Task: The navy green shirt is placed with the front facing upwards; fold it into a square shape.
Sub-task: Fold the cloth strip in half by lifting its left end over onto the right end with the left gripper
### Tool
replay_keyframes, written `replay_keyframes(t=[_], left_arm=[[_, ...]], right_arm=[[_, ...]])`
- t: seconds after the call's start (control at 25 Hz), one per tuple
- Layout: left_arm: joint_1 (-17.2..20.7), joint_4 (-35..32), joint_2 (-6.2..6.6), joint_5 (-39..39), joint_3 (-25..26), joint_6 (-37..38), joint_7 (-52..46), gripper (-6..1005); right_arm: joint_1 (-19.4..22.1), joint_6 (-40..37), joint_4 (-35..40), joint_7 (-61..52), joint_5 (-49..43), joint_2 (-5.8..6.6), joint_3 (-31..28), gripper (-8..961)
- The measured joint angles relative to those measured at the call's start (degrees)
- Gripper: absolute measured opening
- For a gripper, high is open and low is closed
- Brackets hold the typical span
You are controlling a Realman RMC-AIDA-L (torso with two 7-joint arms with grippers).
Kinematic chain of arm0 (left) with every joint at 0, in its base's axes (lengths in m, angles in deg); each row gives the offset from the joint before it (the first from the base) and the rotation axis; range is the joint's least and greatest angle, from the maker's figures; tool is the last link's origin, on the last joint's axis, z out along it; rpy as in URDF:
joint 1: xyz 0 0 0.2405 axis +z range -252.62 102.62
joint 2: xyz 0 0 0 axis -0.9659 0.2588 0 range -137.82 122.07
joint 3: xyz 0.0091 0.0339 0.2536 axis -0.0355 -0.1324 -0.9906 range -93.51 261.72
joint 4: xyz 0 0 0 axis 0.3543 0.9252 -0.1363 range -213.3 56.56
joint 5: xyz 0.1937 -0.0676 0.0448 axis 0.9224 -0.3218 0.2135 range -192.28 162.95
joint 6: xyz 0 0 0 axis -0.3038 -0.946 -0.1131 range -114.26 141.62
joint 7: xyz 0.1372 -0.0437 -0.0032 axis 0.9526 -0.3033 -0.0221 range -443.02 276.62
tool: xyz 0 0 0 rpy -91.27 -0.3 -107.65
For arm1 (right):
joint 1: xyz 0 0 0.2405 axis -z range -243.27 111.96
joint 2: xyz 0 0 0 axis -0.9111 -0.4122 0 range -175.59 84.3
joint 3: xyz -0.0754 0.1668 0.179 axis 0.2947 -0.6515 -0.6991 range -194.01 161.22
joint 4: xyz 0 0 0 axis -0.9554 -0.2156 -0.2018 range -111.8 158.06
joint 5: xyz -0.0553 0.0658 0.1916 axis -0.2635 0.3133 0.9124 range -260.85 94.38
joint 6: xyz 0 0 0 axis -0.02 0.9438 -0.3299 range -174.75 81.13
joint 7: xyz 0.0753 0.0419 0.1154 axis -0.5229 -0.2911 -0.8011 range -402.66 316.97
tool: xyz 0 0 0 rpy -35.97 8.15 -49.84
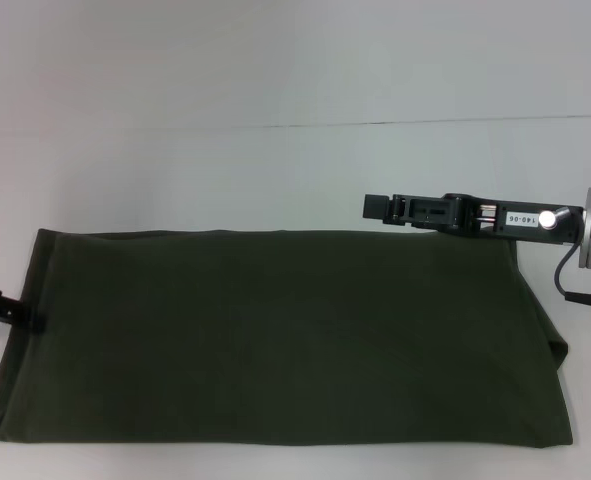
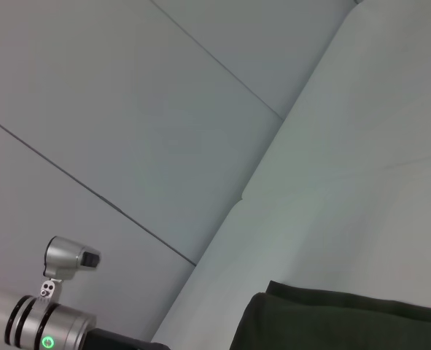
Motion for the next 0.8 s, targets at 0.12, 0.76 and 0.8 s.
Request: replay_keyframes(t=[0.12,0.76,0.8], left_arm=[[0.06,0.0,-0.02,0.47,0.0,-0.12,-0.08,749],[-0.37,1.56,-0.55,0.55,0.04,-0.19,0.24,748],[-0.35,1.57,-0.54,0.55,0.04,-0.22,0.23,748]], right_arm=[[-0.02,0.0,0.0,-0.01,0.0,0.0,0.0,776],[-0.12,0.15,0.03,-0.01,0.0,0.0,0.0,776],[-0.12,0.15,0.07,-0.01,0.0,0.0,0.0,776]])
